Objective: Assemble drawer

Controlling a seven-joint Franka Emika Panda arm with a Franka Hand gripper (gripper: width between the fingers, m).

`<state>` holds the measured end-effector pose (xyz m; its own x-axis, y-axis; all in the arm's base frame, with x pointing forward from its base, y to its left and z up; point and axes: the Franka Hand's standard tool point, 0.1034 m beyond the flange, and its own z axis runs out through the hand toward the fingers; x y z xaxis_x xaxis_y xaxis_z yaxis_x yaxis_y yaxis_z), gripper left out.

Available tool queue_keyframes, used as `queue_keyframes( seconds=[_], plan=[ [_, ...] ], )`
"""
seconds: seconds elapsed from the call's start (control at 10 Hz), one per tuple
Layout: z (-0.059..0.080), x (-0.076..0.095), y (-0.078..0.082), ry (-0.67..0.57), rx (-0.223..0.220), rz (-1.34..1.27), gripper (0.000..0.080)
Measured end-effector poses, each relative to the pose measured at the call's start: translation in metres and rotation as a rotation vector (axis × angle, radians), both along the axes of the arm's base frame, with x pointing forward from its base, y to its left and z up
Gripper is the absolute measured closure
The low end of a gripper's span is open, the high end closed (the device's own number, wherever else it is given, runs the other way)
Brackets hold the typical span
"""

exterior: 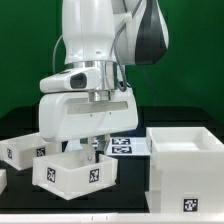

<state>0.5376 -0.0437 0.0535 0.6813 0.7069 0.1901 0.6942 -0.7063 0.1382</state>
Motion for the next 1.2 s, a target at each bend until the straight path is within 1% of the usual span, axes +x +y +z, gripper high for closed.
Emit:
queue_keyframes(
  seconds=[0.1,0.2,0.3,0.4,0.5,0.6,0.7,0.8,0.9,1.0,1.1,1.2],
  plan=[
    [-0.001,0.0,0.0,0.0,-0.002,0.008,0.0761],
    [-0.001,0.001,0.002,-0.018,-0.03,0.095,0.0761],
    [0.0,0.001,0.003,-0.016,-0.042,0.14,0.0761],
    [0.001,0.002,-0.001,-0.023,-0.052,0.165,0.0761],
    [0.005,0.005,-0.003,-0.11,-0.072,0.13,0.0761],
    [0.002,0.001,0.006,-0.142,-0.072,0.111,0.0761],
    [0.002,0.003,0.015,-0.198,-0.082,0.105,0.0761],
    [-0.001,0.003,0.02,-0.219,-0.089,0.104,0.0761],
    [-0.003,0.001,0.021,-0.201,-0.098,0.155,0.0761],
    [-0.002,0.001,0.024,-0.177,-0.109,0.227,0.0761],
    [0.001,0.002,0.024,-0.171,-0.111,0.239,0.0761],
    [0.001,-0.001,0.019,-0.142,-0.125,0.294,0.0761]
  ],
)
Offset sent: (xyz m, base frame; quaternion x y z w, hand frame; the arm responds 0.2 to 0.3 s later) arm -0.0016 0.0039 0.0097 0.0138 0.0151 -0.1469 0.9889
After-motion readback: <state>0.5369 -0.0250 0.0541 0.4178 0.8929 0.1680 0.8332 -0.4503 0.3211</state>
